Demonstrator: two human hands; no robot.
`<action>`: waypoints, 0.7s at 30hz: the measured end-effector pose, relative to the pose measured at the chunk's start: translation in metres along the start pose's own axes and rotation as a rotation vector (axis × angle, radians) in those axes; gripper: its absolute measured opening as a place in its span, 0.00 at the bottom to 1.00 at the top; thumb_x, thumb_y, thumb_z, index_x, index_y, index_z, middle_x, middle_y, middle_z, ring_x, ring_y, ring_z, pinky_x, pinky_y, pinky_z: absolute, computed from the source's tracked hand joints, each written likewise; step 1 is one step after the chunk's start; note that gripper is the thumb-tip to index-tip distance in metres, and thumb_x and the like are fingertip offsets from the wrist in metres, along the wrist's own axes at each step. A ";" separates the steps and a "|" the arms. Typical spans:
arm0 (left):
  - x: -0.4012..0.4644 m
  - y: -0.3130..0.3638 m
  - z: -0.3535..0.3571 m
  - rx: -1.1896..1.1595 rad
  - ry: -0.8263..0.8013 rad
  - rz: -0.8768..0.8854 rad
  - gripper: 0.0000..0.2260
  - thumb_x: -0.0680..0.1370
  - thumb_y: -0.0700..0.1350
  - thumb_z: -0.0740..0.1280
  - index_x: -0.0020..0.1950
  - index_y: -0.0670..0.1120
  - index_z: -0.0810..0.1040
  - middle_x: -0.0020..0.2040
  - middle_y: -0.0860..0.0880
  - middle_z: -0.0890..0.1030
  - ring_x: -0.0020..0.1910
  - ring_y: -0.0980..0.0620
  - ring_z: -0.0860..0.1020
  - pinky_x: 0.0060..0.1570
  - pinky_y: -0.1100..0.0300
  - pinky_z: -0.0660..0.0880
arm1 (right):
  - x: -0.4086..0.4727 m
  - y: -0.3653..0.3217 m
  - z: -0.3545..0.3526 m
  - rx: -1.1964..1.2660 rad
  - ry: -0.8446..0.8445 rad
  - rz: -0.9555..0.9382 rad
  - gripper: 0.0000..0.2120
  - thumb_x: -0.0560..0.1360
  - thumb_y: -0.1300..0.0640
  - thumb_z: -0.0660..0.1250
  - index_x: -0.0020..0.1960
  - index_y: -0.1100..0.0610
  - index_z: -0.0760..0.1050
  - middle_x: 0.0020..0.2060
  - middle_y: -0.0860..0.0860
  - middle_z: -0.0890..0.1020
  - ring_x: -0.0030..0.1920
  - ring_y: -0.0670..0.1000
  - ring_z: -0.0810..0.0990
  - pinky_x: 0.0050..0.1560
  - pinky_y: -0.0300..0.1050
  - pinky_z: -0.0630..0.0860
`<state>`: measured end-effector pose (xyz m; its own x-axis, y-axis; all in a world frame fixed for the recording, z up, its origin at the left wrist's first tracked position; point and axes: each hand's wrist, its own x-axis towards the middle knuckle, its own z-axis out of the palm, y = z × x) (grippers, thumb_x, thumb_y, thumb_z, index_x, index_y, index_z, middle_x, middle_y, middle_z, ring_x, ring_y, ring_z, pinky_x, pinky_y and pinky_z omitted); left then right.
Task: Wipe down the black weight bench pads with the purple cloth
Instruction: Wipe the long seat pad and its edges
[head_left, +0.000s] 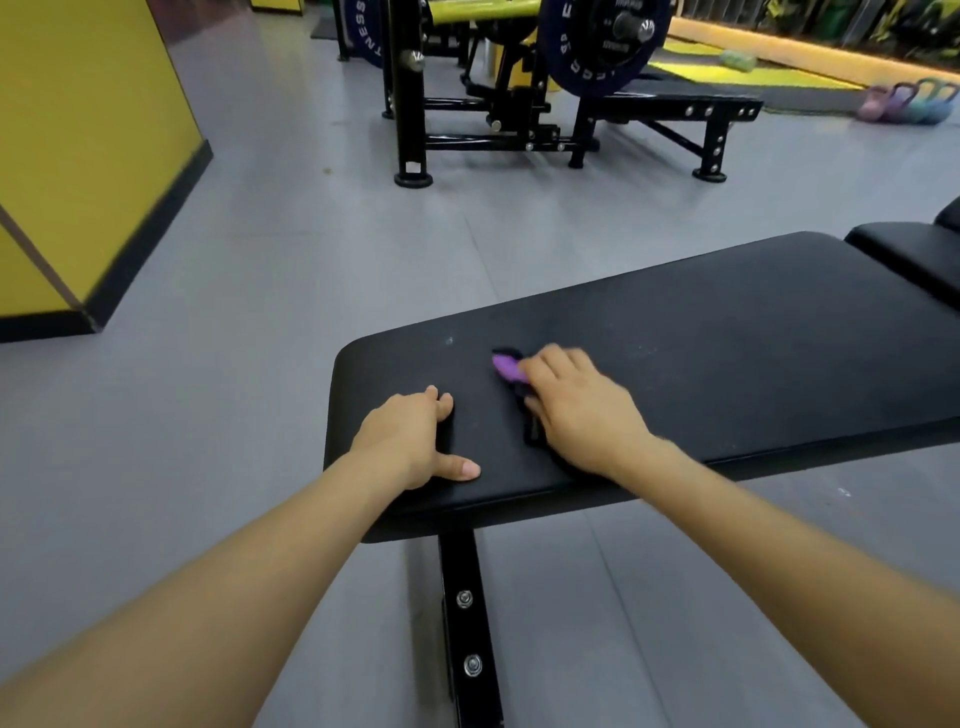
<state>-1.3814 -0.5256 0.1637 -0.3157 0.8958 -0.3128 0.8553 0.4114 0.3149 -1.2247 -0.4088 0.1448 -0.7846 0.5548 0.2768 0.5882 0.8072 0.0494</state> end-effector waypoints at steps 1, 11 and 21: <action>0.000 0.001 0.000 0.008 -0.002 0.001 0.42 0.69 0.60 0.71 0.76 0.51 0.54 0.77 0.54 0.54 0.74 0.48 0.58 0.69 0.54 0.61 | -0.016 -0.007 -0.005 0.015 0.022 -0.066 0.15 0.78 0.53 0.59 0.63 0.57 0.70 0.57 0.52 0.73 0.57 0.55 0.72 0.39 0.43 0.69; 0.003 -0.001 0.001 0.024 0.006 0.000 0.42 0.69 0.61 0.70 0.76 0.52 0.54 0.77 0.55 0.54 0.74 0.48 0.59 0.68 0.55 0.61 | 0.080 0.049 0.019 -0.017 -0.104 0.178 0.19 0.81 0.53 0.55 0.71 0.56 0.61 0.66 0.52 0.68 0.65 0.56 0.65 0.59 0.48 0.67; 0.018 -0.016 -0.015 -0.072 0.203 -0.002 0.37 0.67 0.63 0.71 0.73 0.54 0.64 0.73 0.54 0.64 0.71 0.50 0.65 0.64 0.53 0.68 | 0.000 0.003 -0.002 0.119 -0.086 -0.099 0.21 0.80 0.51 0.55 0.73 0.51 0.61 0.67 0.46 0.68 0.66 0.51 0.65 0.57 0.47 0.73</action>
<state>-1.4070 -0.5131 0.1665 -0.3998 0.9074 -0.1293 0.8255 0.4178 0.3796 -1.2220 -0.4067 0.1469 -0.8547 0.4821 0.1925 0.4835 0.8743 -0.0427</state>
